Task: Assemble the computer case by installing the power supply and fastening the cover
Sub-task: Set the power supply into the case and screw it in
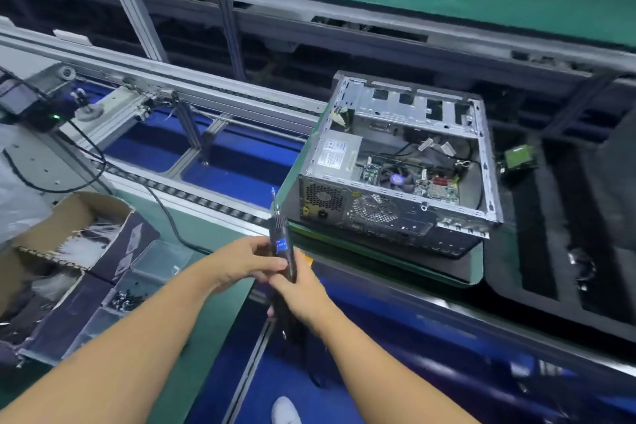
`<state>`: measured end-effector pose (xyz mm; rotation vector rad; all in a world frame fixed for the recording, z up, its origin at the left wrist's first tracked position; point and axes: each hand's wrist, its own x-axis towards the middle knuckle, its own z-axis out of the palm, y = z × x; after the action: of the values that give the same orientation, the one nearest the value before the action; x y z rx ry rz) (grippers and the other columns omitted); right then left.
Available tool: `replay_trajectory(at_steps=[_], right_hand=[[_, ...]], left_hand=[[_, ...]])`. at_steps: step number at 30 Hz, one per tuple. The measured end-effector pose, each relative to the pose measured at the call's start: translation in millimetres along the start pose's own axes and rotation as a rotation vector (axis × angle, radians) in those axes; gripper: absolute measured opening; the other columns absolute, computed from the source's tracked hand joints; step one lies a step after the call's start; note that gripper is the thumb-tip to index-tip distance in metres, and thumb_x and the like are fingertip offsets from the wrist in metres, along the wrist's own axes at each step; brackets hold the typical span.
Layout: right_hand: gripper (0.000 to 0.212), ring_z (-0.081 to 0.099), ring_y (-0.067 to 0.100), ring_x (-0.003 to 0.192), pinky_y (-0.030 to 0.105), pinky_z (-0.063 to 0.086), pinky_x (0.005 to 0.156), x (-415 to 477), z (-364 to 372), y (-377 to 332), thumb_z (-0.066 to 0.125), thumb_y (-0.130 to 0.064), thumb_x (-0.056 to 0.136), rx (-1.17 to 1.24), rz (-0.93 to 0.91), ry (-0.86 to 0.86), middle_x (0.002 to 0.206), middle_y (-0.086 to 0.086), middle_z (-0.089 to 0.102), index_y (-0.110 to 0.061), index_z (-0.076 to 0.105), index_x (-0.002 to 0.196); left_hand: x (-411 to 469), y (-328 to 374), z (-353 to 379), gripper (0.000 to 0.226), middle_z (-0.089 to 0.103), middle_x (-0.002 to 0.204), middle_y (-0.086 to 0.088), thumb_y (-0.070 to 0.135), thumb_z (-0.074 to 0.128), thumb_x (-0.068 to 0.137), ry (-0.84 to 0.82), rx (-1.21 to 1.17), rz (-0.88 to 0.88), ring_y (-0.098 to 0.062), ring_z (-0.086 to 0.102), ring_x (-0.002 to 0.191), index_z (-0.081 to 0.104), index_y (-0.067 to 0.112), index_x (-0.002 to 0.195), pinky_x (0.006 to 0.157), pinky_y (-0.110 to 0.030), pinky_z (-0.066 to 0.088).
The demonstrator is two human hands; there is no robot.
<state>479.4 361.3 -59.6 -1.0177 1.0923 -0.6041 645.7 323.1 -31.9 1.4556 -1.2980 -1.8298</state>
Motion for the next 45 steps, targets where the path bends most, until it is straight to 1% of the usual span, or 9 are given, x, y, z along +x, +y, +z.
replay_trajectory(at_steps=[3,9,14,18,21,24,29,35,45], right_hand=[[0.046,0.069,0.000,0.087,0.024,0.054,0.078,-16.7,-16.9,-1.4,0.069,-0.051,0.082,-0.175,-0.159,0.164,0.111,-0.016,0.069,-0.056,0.041,0.118],[0.086,0.062,0.002,0.114,0.031,0.055,0.093,-53.3,-29.2,-7.3,0.072,-0.041,0.077,-0.301,-0.294,0.269,0.136,-0.024,0.056,-0.057,0.024,0.146],[0.079,0.069,0.011,0.099,0.041,0.058,0.092,-63.0,-48.3,-13.5,0.074,-0.037,0.083,-0.163,-0.260,0.320,0.120,-0.010,0.069,-0.046,0.032,0.148],[0.070,0.061,0.024,0.055,0.037,0.054,0.058,-67.8,-50.7,-17.4,0.078,-0.041,0.075,0.042,-0.255,0.317,0.083,0.000,0.066,-0.040,0.042,0.135],[0.062,0.056,0.025,0.055,0.034,0.051,0.053,-67.5,-45.5,-16.6,0.079,-0.034,0.079,0.168,-0.262,0.320,0.080,0.005,0.062,-0.032,0.046,0.131],[0.047,0.055,0.026,0.065,0.036,0.052,0.053,-70.3,-38.6,-16.2,0.076,-0.027,0.084,0.247,-0.310,0.327,0.084,0.001,0.062,-0.046,0.056,0.123],[0.083,0.057,0.023,0.073,0.036,0.052,0.056,-75.5,-30.9,-14.4,0.073,-0.019,0.088,0.257,-0.282,0.365,0.099,0.003,0.063,-0.056,0.032,0.150],[0.085,0.057,0.024,0.075,0.037,0.053,0.058,-75.0,-16.6,-5.0,0.077,-0.028,0.084,0.233,-0.232,0.364,0.106,0.002,0.063,-0.064,0.032,0.147],[0.087,0.060,0.021,0.075,0.038,0.054,0.061,-61.4,-10.2,1.5,0.078,-0.032,0.084,0.240,-0.199,0.415,0.105,-0.001,0.065,-0.066,0.029,0.148]], left_hand=[[0.5,16.8,30.6,0.039,0.072,0.110,-0.019,0.020,0.082,0.069,0.026,-0.031,0.058,-0.030,0.069,0.098,0.071,0.017,0.106,0.095,-0.047,0.051],[6.4,39.0,71.8,0.043,0.074,0.091,0.000,0.036,0.083,0.062,0.157,0.165,0.136,-0.019,0.066,0.079,0.068,0.024,0.100,0.068,-0.035,0.056],[20.1,77.2,74.8,0.041,0.072,0.077,0.006,0.044,0.080,0.070,-0.100,0.492,0.126,-0.006,0.066,0.064,0.063,0.019,0.097,0.058,-0.023,0.052],[35.9,147.6,29.6,0.044,0.069,0.073,0.005,0.063,0.074,0.071,-0.364,0.906,0.029,-0.008,0.060,0.063,0.066,0.020,0.080,0.060,-0.024,0.049],[65.9,195.6,7.2,0.037,0.065,0.067,0.007,0.057,0.072,0.080,-0.167,1.013,0.254,-0.010,0.056,0.061,0.061,0.022,0.071,0.055,-0.021,0.045],[115.9,210.9,14.7,0.020,0.065,0.097,-0.003,0.033,0.054,0.094,0.192,1.105,0.510,-0.025,0.060,0.091,0.061,0.015,0.099,0.071,-0.035,0.047],[177.1,183.4,45.3,0.072,0.022,0.162,-0.013,0.056,0.041,0.099,0.228,1.378,0.433,-0.030,0.022,0.148,0.029,0.009,0.153,0.118,-0.049,0.023],[204.5,164.6,50.3,0.086,0.044,0.149,-0.009,0.072,0.031,0.086,0.289,1.451,0.474,-0.028,0.038,0.139,0.033,0.016,0.151,0.117,-0.054,0.016],[206.9,164.9,50.5,0.065,0.050,0.131,-0.017,0.049,0.040,0.087,0.290,1.500,0.503,-0.037,0.044,0.122,0.042,0.016,0.143,0.107,-0.051,0.029]])
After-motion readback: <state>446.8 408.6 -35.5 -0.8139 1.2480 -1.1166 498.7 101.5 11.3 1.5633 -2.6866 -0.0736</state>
